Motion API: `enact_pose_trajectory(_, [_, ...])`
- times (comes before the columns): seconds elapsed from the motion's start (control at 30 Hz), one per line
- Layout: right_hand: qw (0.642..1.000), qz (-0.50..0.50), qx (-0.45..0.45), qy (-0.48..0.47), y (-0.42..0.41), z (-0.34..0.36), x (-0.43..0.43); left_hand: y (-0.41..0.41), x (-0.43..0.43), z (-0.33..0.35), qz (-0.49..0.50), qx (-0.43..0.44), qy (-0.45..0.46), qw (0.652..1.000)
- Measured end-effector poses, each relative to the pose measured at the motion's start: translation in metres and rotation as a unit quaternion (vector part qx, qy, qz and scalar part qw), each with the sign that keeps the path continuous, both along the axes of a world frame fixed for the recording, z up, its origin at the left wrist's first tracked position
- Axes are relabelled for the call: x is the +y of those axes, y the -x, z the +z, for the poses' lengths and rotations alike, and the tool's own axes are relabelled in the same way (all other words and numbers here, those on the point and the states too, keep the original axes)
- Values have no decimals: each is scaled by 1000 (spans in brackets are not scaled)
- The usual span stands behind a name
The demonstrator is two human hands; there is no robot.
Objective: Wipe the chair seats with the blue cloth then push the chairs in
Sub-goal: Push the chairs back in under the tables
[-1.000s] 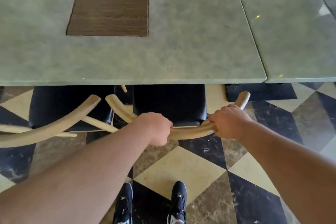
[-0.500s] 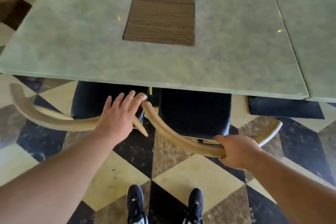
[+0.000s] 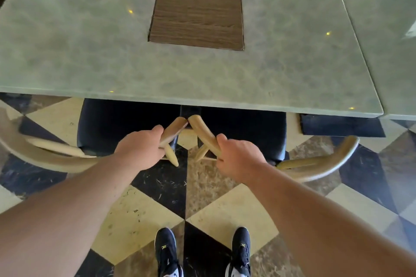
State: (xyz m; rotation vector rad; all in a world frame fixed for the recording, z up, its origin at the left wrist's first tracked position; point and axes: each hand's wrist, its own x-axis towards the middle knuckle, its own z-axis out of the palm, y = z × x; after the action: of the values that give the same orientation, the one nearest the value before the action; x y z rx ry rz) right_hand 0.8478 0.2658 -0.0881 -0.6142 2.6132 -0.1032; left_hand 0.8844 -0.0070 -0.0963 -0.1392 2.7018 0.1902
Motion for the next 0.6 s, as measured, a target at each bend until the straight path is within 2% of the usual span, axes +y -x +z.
enact_pose_trajectory(0.17, [1000,3,1,-16,2,1,4,4,4,-5,-5,-6,10,1000])
enact_pose_trajectory(0.37, [998,-35,-51,8,-15,-17,-10,12,-7,-5,-5,-10,4,1000])
enact_pose_trajectory(0.6, [998,-27,-50,24,-15,-15,-8,6,-7,-8,1,14,-5,1000])
